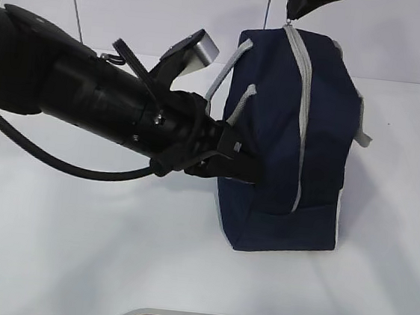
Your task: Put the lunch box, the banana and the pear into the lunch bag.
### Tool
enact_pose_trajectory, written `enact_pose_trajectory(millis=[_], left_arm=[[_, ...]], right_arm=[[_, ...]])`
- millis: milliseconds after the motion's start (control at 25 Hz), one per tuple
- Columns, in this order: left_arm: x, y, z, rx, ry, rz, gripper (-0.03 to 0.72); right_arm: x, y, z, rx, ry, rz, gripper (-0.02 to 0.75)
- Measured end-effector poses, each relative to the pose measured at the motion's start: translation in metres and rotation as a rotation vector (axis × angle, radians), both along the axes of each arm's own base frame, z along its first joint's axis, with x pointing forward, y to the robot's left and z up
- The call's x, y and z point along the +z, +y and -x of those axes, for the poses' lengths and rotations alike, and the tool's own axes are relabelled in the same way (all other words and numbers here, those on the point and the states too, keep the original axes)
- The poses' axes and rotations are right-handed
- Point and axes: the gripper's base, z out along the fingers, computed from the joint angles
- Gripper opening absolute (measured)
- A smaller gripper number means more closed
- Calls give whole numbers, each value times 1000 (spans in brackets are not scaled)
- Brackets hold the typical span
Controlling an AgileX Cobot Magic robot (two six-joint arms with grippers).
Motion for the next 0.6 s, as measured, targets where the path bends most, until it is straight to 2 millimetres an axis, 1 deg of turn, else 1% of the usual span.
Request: enact_pose_trajectory(millis=[400, 600], left_arm=[[0, -1, 4, -32, 26, 4, -9], [-1, 0, 4, -44, 22, -5, -9]], right_arm=[[-32, -9, -33, -38, -3, -2, 6], [-52, -7, -44, -40, 13, 3, 6]])
